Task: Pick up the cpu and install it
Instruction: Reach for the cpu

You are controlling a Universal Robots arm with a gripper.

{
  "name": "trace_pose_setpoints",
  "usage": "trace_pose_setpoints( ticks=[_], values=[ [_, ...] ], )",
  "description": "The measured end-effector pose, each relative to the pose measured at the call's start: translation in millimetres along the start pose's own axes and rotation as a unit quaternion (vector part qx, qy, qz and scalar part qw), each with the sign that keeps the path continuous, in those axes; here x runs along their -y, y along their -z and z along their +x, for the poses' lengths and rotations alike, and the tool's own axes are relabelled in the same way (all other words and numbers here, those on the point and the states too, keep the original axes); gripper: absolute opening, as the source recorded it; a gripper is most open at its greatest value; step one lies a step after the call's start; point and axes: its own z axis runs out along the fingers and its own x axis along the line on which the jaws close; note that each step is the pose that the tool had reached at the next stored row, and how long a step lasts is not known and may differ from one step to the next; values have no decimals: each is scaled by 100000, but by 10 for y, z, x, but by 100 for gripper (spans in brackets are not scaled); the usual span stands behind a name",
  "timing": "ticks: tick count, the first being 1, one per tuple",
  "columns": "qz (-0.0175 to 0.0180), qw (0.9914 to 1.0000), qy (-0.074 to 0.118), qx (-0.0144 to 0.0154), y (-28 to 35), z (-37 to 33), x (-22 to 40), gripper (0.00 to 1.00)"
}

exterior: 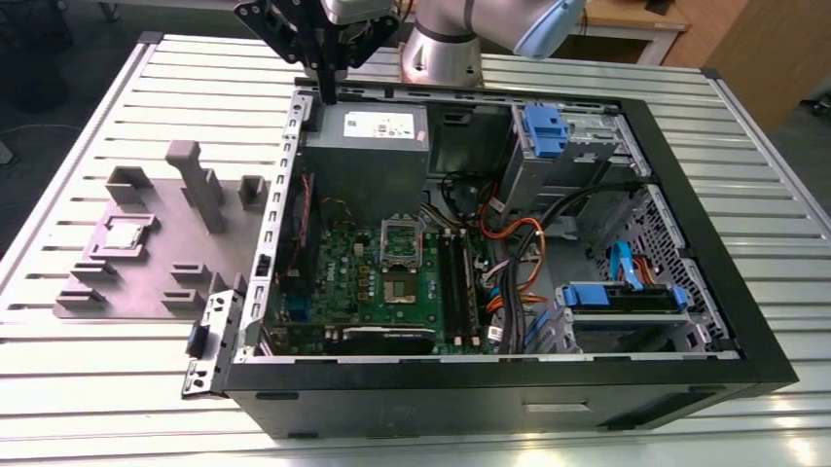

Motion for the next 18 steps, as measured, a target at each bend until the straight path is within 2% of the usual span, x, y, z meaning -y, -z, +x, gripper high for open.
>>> trace_pose_setpoints(
  ticks=[18],
  values=[
    [0,100000,-2,2,2,67,5,11]
  ],
)
